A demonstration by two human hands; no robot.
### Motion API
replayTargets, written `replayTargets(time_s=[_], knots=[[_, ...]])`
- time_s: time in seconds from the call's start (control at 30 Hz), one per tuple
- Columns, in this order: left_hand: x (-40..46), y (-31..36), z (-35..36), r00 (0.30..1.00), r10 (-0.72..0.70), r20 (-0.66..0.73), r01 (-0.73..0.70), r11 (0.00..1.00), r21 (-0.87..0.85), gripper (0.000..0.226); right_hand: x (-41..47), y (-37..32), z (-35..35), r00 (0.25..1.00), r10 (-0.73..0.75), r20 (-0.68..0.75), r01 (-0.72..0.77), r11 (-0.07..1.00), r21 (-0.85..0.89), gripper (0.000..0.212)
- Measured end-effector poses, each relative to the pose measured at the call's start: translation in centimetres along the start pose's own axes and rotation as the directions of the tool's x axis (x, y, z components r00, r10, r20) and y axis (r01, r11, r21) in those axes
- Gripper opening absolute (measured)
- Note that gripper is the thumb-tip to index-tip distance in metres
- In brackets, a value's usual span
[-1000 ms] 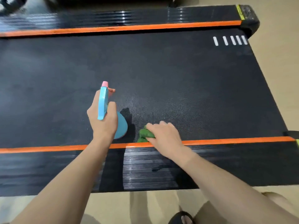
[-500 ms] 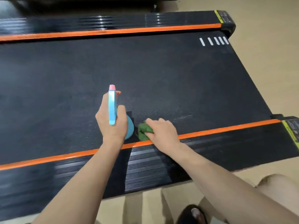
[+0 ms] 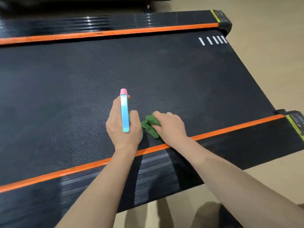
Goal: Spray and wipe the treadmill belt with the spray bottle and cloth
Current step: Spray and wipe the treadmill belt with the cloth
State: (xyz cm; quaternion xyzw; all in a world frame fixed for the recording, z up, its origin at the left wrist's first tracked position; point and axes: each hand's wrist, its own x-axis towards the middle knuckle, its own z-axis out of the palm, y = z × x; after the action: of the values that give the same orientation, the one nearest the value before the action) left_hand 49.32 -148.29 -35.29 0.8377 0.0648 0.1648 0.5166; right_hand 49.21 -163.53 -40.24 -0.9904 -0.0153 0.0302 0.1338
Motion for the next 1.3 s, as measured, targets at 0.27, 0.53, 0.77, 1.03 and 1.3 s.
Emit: replayTargets(time_s=[0.27, 0.53, 0.77, 1.03, 1.3], knots=[[-0.2, -0.1, 0.4, 0.997, -0.01, -0.082, 0.01, 1.0, -0.003, 0.045, 4.0, 13.6, -3.1, 0.984, 0.135, -0.116, -0.16, 0.957, -0.242, 0.024], [-0.6, 1.0, 1.0, 0.985, 0.002, -0.172, -0.006, 1.0, -0.024, 0.05, 4.3, 5.8, -0.1, 0.992, 0.09, -0.087, -0.094, 0.995, -0.045, 0.021], [-1.1, 0.8, 1.6, 0.969, -0.03, -0.246, 0.025, 0.999, -0.024, 0.046, 2.9, 11.4, -2.7, 0.979, -0.181, 0.097, 0.197, 0.962, -0.191, 0.023], [-1.0, 4.7, 4.7, 0.988, -0.023, -0.155, 0.007, 0.995, -0.101, 0.036, -1.3, 19.8, -4.4, 0.981, 0.191, -0.041, -0.193, 0.979, -0.068, 0.02], [-2.1, 9.8, 11.9, 1.0, 0.006, 0.002, -0.005, 0.981, -0.193, 0.054, -3.4, 23.8, -6.2, 0.998, 0.02, 0.059, -0.008, 0.98, -0.197, 0.025]])
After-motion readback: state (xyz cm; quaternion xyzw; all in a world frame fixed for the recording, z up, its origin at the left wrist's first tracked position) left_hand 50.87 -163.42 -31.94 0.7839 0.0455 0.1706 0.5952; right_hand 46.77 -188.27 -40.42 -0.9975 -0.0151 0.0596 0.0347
